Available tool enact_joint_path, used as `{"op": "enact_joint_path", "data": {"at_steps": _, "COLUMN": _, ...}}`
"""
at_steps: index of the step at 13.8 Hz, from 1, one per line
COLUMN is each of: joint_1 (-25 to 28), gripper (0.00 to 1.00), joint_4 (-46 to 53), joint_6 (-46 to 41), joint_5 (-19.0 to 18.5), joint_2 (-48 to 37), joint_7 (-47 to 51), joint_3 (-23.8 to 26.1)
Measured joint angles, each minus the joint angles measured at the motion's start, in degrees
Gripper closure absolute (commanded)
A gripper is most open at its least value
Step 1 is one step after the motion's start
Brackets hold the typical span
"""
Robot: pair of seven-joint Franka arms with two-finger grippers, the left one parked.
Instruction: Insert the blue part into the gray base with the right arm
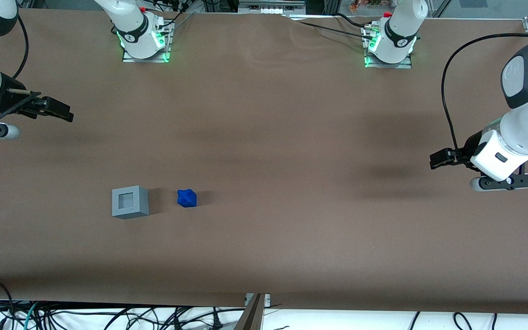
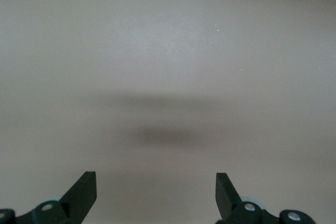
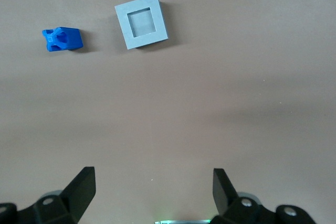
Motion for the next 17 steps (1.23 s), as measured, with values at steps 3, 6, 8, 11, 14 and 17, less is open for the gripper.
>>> {"op": "enact_joint_path", "data": {"at_steps": 3, "joint_1": 0.03, "gripper": 0.01, "joint_4": 0.0, "joint_6": 0.0, "joint_5": 0.0, "joint_2": 0.0, "joint_7": -1.4, "joint_3": 0.07}}
{"op": "enact_joint_path", "data": {"at_steps": 6, "joint_1": 0.03, "gripper": 0.01, "joint_4": 0.0, "joint_6": 0.07, "joint_5": 0.0, "joint_2": 0.0, "joint_7": -3.53, "joint_3": 0.07}}
{"op": "enact_joint_path", "data": {"at_steps": 8, "joint_1": 0.03, "gripper": 0.01, "joint_4": 0.0, "joint_6": 0.09, "joint_5": 0.0, "joint_2": 0.0, "joint_7": -4.05, "joint_3": 0.07}}
{"op": "enact_joint_path", "data": {"at_steps": 11, "joint_1": 0.03, "gripper": 0.01, "joint_4": 0.0, "joint_6": 0.11, "joint_5": 0.0, "joint_2": 0.0, "joint_7": -4.12, "joint_3": 0.07}}
{"op": "enact_joint_path", "data": {"at_steps": 14, "joint_1": 0.03, "gripper": 0.01, "joint_4": 0.0, "joint_6": 0.13, "joint_5": 0.0, "joint_2": 0.0, "joint_7": -4.2, "joint_3": 0.07}}
{"op": "enact_joint_path", "data": {"at_steps": 17, "joint_1": 0.03, "gripper": 0.01, "joint_4": 0.0, "joint_6": 0.13, "joint_5": 0.0, "joint_2": 0.0, "joint_7": -4.25, "joint_3": 0.07}}
